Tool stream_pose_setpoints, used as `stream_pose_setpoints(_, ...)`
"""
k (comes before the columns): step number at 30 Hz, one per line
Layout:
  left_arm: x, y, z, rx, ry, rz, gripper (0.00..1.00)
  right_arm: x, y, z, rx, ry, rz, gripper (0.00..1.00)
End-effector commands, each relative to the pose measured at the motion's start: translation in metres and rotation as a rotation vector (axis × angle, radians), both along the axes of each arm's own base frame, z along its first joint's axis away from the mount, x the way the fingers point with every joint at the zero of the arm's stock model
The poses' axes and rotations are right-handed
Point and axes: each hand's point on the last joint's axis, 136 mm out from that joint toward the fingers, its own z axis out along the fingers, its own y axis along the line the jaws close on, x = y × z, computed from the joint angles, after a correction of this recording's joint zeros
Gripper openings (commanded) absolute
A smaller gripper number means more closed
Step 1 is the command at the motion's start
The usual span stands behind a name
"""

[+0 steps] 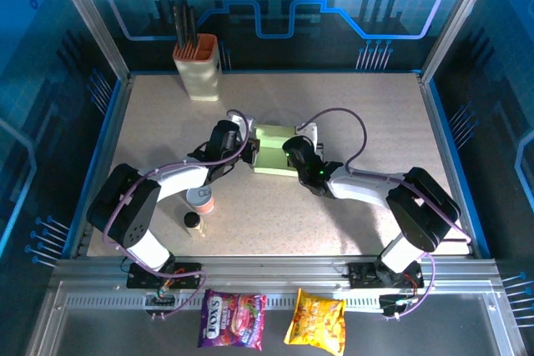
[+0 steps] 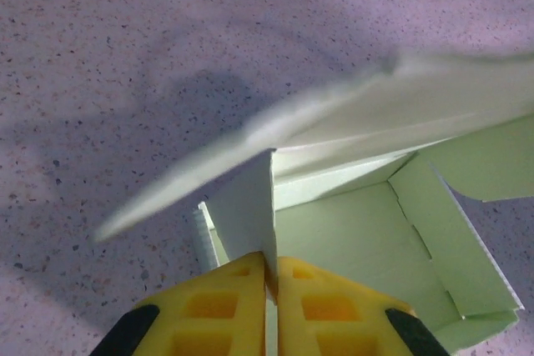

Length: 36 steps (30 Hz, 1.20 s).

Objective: Fold the paper box

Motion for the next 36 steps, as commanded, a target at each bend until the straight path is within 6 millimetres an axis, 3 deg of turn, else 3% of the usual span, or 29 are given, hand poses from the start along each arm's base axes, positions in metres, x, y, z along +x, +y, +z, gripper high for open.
stream_pose_setpoints(1, -0.013, -0.012, 0.006, -0.011, -0.023, -0.066, 0.12, -0.005, 0.011, 0.006, 0.015, -0.043, 0.026, 0.0)
stream_pose_setpoints(23, -0.054, 0.012, -0.025, 0.025, 0.055, -0.031, 0.23, -0.028, 0.012, -0.042, -0.046, -0.038, 0.046, 0.0)
stream_pose_setpoints(29, -0.079, 0.013, -0.004, -0.028, 0.082, -0.073, 0.28, -0.031, 0.01, -0.05, -0.055, -0.027, 0.043, 0.0)
stream_pose_setpoints(36, -0.098, 0.022, 0.045, -0.1, 0.051, -0.062, 0.38, -0.032, 0.009, -0.054, -0.065, -0.019, 0.044, 0.0)
